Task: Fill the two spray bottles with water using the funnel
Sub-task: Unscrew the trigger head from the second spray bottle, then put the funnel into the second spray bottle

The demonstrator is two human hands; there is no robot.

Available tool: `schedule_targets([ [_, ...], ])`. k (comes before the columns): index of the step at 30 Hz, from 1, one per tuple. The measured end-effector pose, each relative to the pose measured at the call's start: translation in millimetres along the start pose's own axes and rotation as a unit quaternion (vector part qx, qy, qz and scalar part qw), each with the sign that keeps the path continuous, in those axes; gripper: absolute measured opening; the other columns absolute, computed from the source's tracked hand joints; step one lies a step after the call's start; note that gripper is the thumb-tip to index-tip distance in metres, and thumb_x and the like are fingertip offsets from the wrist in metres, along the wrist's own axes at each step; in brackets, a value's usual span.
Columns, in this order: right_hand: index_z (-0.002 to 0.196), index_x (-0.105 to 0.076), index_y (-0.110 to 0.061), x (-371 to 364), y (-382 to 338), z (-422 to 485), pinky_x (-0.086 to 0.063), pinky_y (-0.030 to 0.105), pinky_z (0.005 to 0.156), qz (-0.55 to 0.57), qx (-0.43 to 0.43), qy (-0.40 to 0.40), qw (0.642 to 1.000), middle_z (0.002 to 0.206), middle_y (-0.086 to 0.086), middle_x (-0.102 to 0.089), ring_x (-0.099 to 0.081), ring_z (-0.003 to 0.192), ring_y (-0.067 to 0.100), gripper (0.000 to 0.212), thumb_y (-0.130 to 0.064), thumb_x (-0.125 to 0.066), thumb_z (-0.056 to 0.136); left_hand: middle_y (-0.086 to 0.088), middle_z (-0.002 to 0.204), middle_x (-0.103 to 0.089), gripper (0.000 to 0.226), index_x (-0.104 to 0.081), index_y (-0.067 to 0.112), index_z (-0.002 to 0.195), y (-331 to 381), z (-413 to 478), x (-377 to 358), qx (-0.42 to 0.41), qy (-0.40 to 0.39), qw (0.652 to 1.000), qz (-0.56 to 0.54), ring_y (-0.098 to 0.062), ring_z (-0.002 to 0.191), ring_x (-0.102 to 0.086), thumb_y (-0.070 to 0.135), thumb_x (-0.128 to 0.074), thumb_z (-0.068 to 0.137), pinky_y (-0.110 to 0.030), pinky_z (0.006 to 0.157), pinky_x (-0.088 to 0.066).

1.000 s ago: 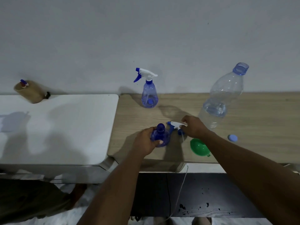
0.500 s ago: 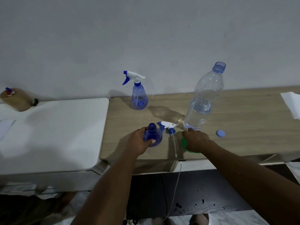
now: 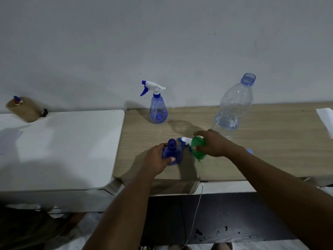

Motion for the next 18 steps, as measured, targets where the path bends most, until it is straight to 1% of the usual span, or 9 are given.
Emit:
schedule_targets([
  [2, 0.140, -0.049, -0.029, 17, -13, 3, -0.042, 0.028, 0.085, 0.052, 0.019, 0.027, 0.998, 0.123, 0.012, -0.053, -0.055, 0.108, 0.024, 0.058, -0.043, -0.070, 0.087, 0.000, 0.114, -0.066, 0.054, -0.060, 0.019, 0.126, -1, 1, -1, -0.004, -0.001, 1.000, -0.004, -0.017, 0.099, -0.061, 0.020, -0.082, 0.076, -0.024, 0.081, -0.041],
  [3, 0.136, -0.051, -0.029, 25, -20, 3, -0.043, 0.027, 0.083, 0.082, 0.029, 0.047, 0.995, 0.121, 0.011, -0.055, -0.057, 0.105, 0.023, 0.055, -0.043, -0.071, 0.086, 0.000, 0.115, -0.066, 0.056, -0.060, 0.018, 0.126, -1, 1, -1, -0.003, -0.001, 1.000, -0.006, -0.018, 0.101, -0.062, 0.022, -0.083, 0.075, -0.024, 0.082, -0.042],
  [5, 0.127, -0.054, -0.026, 39, -34, 2, -0.050, 0.027, 0.078, 0.165, 0.045, 0.085, 0.982, 0.116, 0.006, -0.058, -0.060, 0.100, 0.021, 0.050, -0.040, -0.075, 0.084, -0.001, 0.116, -0.067, 0.058, -0.060, 0.019, 0.127, 0, 0, 0, -0.006, 0.000, 1.000, -0.010, -0.019, 0.104, -0.062, 0.023, -0.085, 0.074, -0.026, 0.085, -0.044],
  [8, 0.113, -0.054, -0.023, 55, -51, -4, -0.061, 0.032, 0.073, 0.283, 0.053, 0.148, 0.946, 0.107, 0.001, -0.061, -0.065, 0.096, 0.019, 0.047, -0.036, -0.082, 0.078, -0.001, 0.120, -0.067, 0.060, -0.060, 0.021, 0.128, -2, 0, -1, -0.001, -0.002, 1.000, -0.012, -0.021, 0.108, -0.062, 0.024, -0.085, 0.073, -0.031, 0.092, -0.047],
  [10, 0.105, -0.054, -0.021, 58, -59, -8, -0.063, 0.038, 0.073, 0.333, 0.064, 0.186, 0.922, 0.103, 0.003, -0.062, -0.068, 0.094, 0.019, 0.046, -0.035, -0.085, 0.074, 0.000, 0.121, -0.066, 0.061, -0.059, 0.024, 0.127, -2, 0, -2, 0.003, -0.004, 1.000, -0.013, -0.021, 0.108, -0.062, 0.024, -0.084, 0.072, -0.038, 0.096, -0.049],
  [12, 0.098, -0.054, -0.020, 56, -64, -10, -0.063, 0.038, 0.077, 0.352, 0.078, 0.214, 0.908, 0.101, 0.002, -0.065, -0.070, 0.094, 0.018, 0.046, -0.035, -0.087, 0.071, 0.003, 0.119, -0.066, 0.061, -0.058, 0.024, 0.127, -1, 1, -3, 0.011, -0.013, 0.999, -0.028, -0.020, 0.108, -0.063, 0.024, -0.084, 0.072, -0.043, 0.097, -0.049],
  [14, 0.095, -0.055, -0.020, 51, -68, -12, -0.062, 0.039, 0.079, 0.353, 0.093, 0.233, 0.902, 0.100, 0.002, -0.067, -0.071, 0.094, 0.017, 0.047, -0.038, -0.089, 0.068, 0.008, 0.115, -0.064, 0.059, -0.058, 0.022, 0.127, 1, 1, -5, 0.014, -0.022, 0.999, -0.027, -0.019, 0.105, -0.063, 0.023, -0.083, 0.073, -0.041, 0.096, -0.050],
  [16, 0.094, -0.055, -0.019, 44, -71, -13, -0.061, 0.038, 0.078, 0.337, 0.107, 0.243, 0.903, 0.101, 0.002, -0.066, -0.069, 0.094, 0.017, 0.048, -0.039, -0.089, 0.067, 0.007, 0.114, -0.066, 0.060, -0.058, 0.028, 0.124, 2, 1, -5, 0.012, -0.022, 0.999, -0.027, -0.020, 0.100, -0.066, 0.026, -0.082, 0.070, -0.043, 0.093, -0.052],
  [18, 0.096, -0.056, -0.017, 37, -72, -14, -0.061, 0.034, 0.078, 0.325, 0.118, 0.248, 0.905, 0.102, 0.001, -0.065, -0.068, 0.095, 0.015, 0.049, -0.038, -0.090, 0.067, 0.005, 0.117, -0.068, 0.062, -0.057, 0.031, 0.125, 0, 1, -5, 0.012, -0.020, 1.000, -0.021, -0.022, 0.096, -0.068, 0.029, -0.081, 0.068, -0.045, 0.090, -0.054],
])
Point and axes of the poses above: each hand's wrist, its own z-axis towards the middle knuckle, its own x-axis out of the back of the hand, y = z × x, the point moved 10 cm from there along z, towards the middle knuckle
